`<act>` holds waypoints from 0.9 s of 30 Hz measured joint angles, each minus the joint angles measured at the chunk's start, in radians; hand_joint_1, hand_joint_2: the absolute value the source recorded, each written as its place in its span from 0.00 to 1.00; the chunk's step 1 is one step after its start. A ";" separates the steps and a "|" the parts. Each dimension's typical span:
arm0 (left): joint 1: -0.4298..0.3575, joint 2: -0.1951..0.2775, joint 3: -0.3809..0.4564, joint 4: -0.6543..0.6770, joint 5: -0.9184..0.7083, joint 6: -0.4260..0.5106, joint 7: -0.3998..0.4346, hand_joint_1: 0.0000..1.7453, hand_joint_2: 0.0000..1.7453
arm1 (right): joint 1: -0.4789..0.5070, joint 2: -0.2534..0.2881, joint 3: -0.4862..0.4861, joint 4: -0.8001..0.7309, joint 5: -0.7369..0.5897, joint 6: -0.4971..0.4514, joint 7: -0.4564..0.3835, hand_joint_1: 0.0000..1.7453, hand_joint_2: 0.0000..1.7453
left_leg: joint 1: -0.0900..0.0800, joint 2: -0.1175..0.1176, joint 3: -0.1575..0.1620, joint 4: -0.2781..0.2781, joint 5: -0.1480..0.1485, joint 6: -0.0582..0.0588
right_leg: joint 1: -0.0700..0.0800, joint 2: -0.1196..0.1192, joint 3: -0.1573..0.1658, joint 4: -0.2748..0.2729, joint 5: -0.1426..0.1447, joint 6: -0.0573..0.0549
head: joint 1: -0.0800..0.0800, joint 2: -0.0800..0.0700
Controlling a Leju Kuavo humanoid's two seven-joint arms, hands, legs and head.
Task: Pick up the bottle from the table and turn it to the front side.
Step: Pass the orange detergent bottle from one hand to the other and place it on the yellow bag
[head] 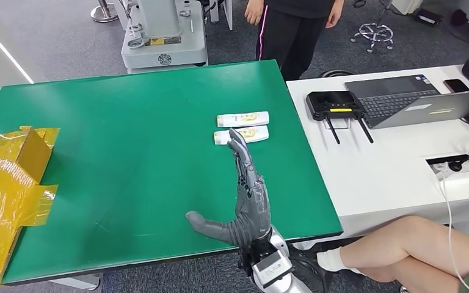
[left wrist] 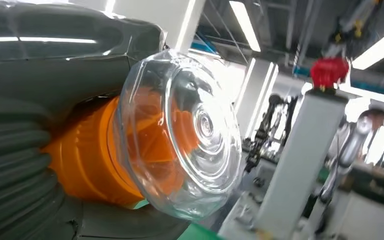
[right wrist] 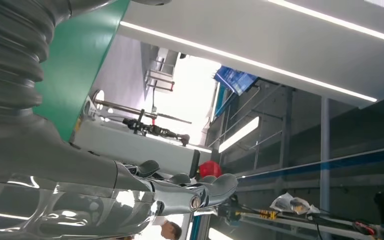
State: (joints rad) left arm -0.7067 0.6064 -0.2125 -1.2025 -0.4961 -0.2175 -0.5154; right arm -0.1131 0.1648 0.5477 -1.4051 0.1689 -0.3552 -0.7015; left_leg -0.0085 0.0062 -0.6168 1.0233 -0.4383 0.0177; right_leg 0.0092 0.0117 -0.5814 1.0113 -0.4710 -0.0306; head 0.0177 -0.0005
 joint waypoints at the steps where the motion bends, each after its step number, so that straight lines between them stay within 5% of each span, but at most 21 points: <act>1: -0.007 0.007 -0.021 0.021 -0.023 -0.007 -0.010 1.00 1.00 | 0.001 0.000 0.000 -0.001 0.000 0.003 0.000 0.00 1.00 | 0.000 -0.001 0.000 0.000 0.000 0.000 | 0.000 -0.002 0.000 0.000 0.000 0.000 | 0.000 0.000; 11: -0.082 -0.041 -0.279 0.361 -0.129 -0.015 -0.105 1.00 1.00 | 0.030 0.000 0.010 -0.014 -0.016 0.003 0.000 0.00 1.00 | 0.000 0.000 0.000 0.000 0.002 -0.002 | 0.000 0.000 0.001 0.000 0.003 -0.003 | 0.000 0.000; 21: -0.110 -0.150 -0.443 0.622 -0.285 0.167 -0.103 1.00 1.00 | 0.042 0.000 0.017 -0.017 -0.016 -0.006 0.000 0.00 1.00 | 0.000 -0.001 0.000 0.000 0.002 -0.002 | 0.000 -0.001 0.001 0.000 0.003 -0.003 | 0.000 0.000; 27: -0.115 -0.169 -0.511 0.708 -0.365 0.197 -0.080 1.00 1.00 | 0.043 0.000 0.018 -0.017 -0.030 0.021 0.000 0.00 1.00 | 0.000 0.000 0.000 0.000 0.002 -0.002 | 0.000 0.000 0.001 0.000 0.003 -0.003 | 0.000 0.000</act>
State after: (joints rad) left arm -0.8222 0.4375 -0.7235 -0.4941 -0.8608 -0.0200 -0.5952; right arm -0.0699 0.1644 0.5657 -1.4221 0.1392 -0.3341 -0.7015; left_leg -0.0082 0.0059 -0.6172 1.0238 -0.4365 0.0157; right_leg 0.0097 0.0112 -0.5806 1.0113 -0.4681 -0.0335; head 0.0179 -0.0004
